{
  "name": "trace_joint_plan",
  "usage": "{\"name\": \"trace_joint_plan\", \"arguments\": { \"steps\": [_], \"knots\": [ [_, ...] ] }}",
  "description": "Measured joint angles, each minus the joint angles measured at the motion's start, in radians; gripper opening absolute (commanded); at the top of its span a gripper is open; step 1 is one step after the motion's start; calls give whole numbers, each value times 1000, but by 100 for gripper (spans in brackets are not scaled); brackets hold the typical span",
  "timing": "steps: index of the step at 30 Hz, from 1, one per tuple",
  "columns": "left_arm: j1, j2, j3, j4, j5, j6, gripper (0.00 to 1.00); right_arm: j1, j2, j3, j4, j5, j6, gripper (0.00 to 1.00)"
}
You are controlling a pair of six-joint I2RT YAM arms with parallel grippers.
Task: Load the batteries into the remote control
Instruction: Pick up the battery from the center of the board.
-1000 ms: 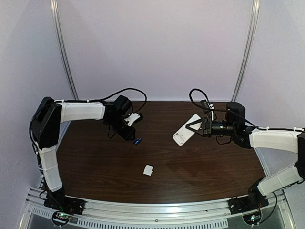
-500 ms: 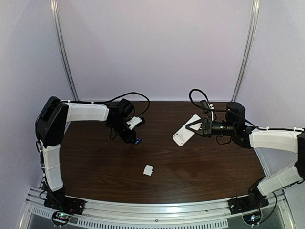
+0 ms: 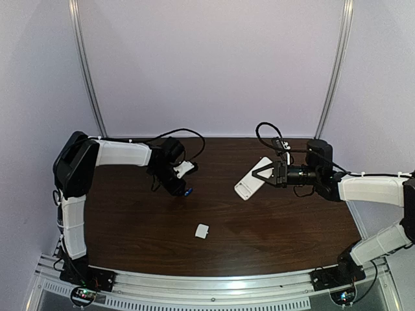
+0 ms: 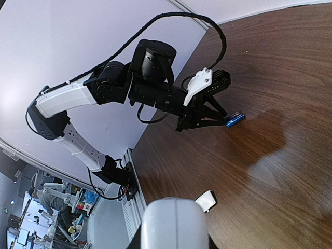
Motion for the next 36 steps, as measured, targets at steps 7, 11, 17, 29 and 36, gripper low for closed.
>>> {"name": "trace_joint_plan", "arguments": {
  "steps": [7, 11, 17, 29, 36],
  "knots": [
    [7, 16, 0, 2, -26, 10, 15, 0, 1, 0, 0, -3, 0, 0],
    [18, 16, 0, 5, -35, 16, 15, 0, 3, 0, 1, -4, 0, 0],
    [23, 29, 18, 5, -52, 34, 9, 0, 10, 0, 1, -5, 0, 0],
    [19, -48, 13, 2, -98, 75, 0, -1, 3, 0, -58, -16, 0, 0],
    [-121, -360, -55, 7, -164, 151, 0, -3, -37, -5, -131, -39, -10, 0]
  ]
}}
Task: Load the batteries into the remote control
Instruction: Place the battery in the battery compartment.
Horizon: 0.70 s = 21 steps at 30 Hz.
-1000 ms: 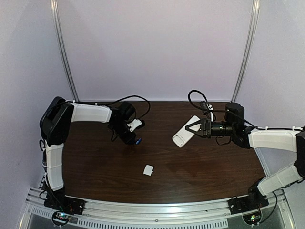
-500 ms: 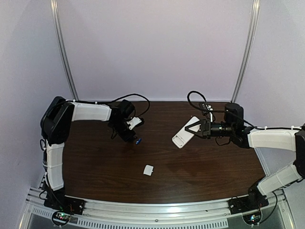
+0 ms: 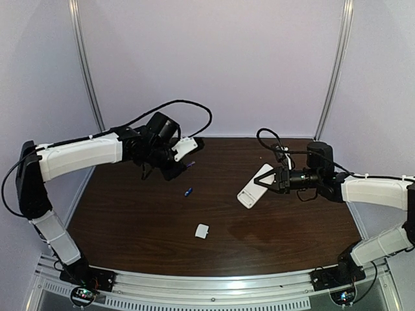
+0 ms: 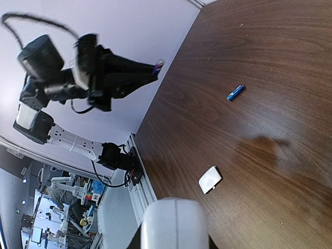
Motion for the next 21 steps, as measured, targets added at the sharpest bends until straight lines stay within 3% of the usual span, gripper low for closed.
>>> {"name": "trace_joint_plan", "arguments": {
  "steps": [8, 21],
  "knots": [
    [-407, -162, -65, -26, -101, 192, 0, 57, -3, -41, -61, -24, 51, 0],
    [-596, -60, -67, -133, -251, 330, 0, 204, 90, -41, -86, -9, 129, 0]
  ]
}}
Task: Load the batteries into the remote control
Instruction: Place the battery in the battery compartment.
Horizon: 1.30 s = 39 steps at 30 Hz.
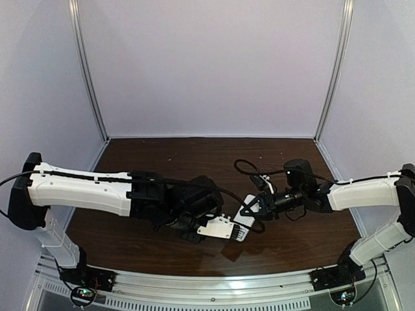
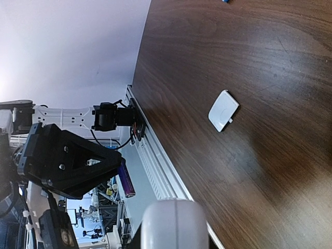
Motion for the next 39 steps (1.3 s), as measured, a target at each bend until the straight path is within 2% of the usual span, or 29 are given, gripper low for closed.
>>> {"name": "trace_joint_plan", "arguments": {
  "steps": [17, 25, 39],
  "knots": [
    [-28, 124, 67, -49, -39, 8, 0, 81, 154, 39, 103, 84, 144, 0],
    [-32, 148, 67, -64, -51, 9, 0, 109, 180, 60, 169, 88, 185, 0],
    [-32, 151, 67, -67, -54, 11, 0, 117, 197, 60, 192, 91, 199, 0]
  ]
}}
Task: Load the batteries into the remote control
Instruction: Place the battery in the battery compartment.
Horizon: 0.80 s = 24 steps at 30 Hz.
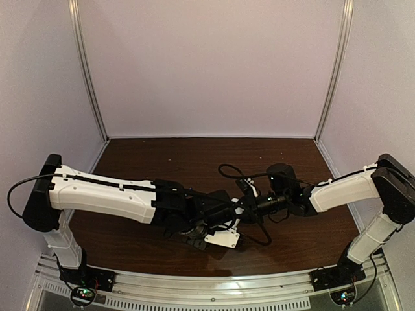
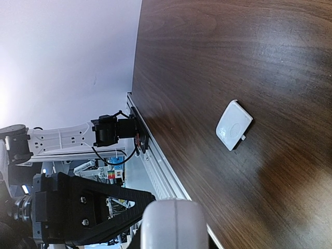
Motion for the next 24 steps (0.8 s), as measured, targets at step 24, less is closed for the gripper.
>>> {"name": "trace_joint_plan", "arguments": {
  "steps": [24],
  "knots": [
    [0, -13, -2, -12, 6, 12, 10, 9, 6, 0, 64, -16, 12, 0]
  ]
}}
